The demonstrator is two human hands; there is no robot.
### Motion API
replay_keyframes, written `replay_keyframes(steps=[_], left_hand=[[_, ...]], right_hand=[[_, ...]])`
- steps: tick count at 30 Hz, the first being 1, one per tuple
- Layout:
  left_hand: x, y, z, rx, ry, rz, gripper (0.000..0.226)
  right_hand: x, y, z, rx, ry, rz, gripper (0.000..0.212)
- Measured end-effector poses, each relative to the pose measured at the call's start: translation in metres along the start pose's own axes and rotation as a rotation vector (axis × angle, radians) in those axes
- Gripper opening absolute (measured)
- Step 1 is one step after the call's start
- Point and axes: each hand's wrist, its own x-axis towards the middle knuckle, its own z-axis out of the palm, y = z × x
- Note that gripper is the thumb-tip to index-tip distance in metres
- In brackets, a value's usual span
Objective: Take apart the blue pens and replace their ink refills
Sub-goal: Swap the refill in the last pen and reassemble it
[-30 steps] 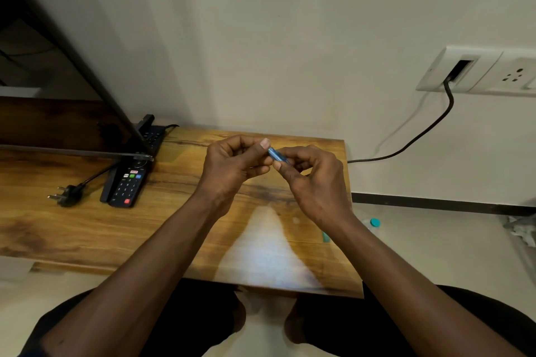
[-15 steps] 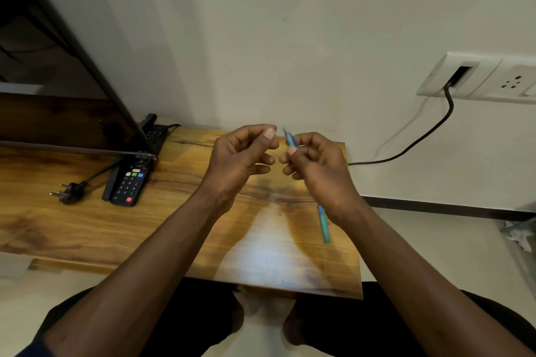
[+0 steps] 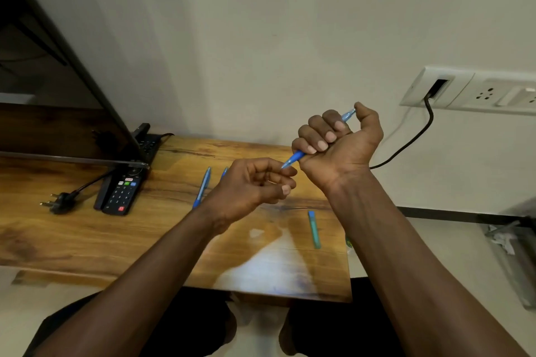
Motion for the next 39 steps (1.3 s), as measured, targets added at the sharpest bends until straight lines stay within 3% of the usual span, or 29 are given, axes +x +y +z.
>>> replay_keyframes(steps=[6, 10, 20, 39], left_hand=[[-0.004, 0.000, 0.024, -0.279, 0.169, 0.134, 0.018], [-0.002, 0.006, 0.030, -0.313, 0.218, 0.181, 0.018], [-0.002, 0.008, 0.037, -0.126, 0.291, 0.348, 0.009], [-0.002, 0.010, 0.039, 0.083, 0.314, 0.465, 0.012]], right_hand=[[-0.002, -0.001, 0.003, 0.119, 0.022, -0.062, 0.041], [-0.004, -0.002, 0.010, 0.121, 0.004, -0.100, 0.042], [-0.007, -0.007, 0.013, 0.153, 0.049, -0.129, 0.043], [-0.009, -0.016, 0.011, 0.134, -0.003, -0.101, 0.044]])
